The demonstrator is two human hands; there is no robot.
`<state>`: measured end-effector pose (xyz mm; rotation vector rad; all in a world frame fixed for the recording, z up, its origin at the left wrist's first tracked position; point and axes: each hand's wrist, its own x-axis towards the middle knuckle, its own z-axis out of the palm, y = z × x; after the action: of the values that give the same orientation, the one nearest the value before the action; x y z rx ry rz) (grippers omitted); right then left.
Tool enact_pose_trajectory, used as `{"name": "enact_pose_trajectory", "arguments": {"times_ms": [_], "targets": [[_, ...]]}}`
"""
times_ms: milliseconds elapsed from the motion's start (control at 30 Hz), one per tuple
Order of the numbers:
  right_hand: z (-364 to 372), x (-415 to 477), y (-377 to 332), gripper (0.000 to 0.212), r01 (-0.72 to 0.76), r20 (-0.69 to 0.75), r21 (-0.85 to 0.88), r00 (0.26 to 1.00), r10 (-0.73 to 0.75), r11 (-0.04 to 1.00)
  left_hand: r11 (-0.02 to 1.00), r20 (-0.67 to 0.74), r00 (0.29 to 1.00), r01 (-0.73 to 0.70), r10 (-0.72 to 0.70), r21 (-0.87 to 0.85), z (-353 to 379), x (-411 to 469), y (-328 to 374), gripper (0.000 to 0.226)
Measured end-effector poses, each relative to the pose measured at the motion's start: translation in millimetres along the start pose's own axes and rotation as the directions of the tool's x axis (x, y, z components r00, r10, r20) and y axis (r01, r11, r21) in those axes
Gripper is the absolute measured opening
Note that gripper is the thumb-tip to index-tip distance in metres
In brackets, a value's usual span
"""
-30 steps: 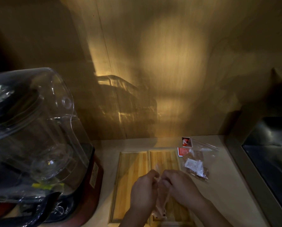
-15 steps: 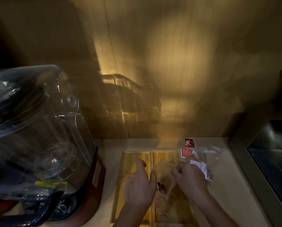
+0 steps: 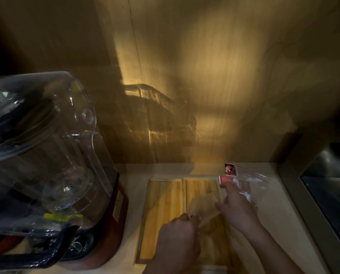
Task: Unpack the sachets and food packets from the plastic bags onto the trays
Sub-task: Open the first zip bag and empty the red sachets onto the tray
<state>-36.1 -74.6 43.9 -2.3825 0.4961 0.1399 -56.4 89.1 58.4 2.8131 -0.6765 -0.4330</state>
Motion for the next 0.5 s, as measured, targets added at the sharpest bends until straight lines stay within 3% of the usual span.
{"name": "enact_pose_trajectory", "arguments": {"times_ms": [33,100,167,267,367,500], "targets": [[-2,1,3,0.041,0.046,0.045,0.029,0.998,-0.048,0.998,0.999,0.006,1.0,-0.029,0.029,0.016,-2,-1,-3,0.032],[-4,5,7,0.024,0.155,0.126,-0.02,0.98,-0.151,0.988,0.994,0.046,0.994,-0.105,0.103,0.031,-5,-4,-10,0.032],[-8,6,13,0.028,0.183,0.147,-0.079,0.974,-0.17,0.98,0.985,0.051,0.984,-0.173,0.173,-0.02,-10,-5,-20,0.025],[-24,2,18,0.026,0.095,0.194,-0.009,0.977,-0.091,0.995,0.968,0.074,0.969,-0.229,0.237,-0.104,-18,-4,-34,0.014],[-49,-7,14,0.024,0.003,0.384,0.079,0.923,-0.034,0.997,0.956,0.122,0.957,-0.241,0.262,-0.167,-30,0,-39,0.01],[-58,-3,12,0.028,-0.032,0.529,0.048,0.849,0.002,0.998,0.941,0.184,0.94,-0.24,0.286,-0.238,-34,17,-36,0.03]]}}
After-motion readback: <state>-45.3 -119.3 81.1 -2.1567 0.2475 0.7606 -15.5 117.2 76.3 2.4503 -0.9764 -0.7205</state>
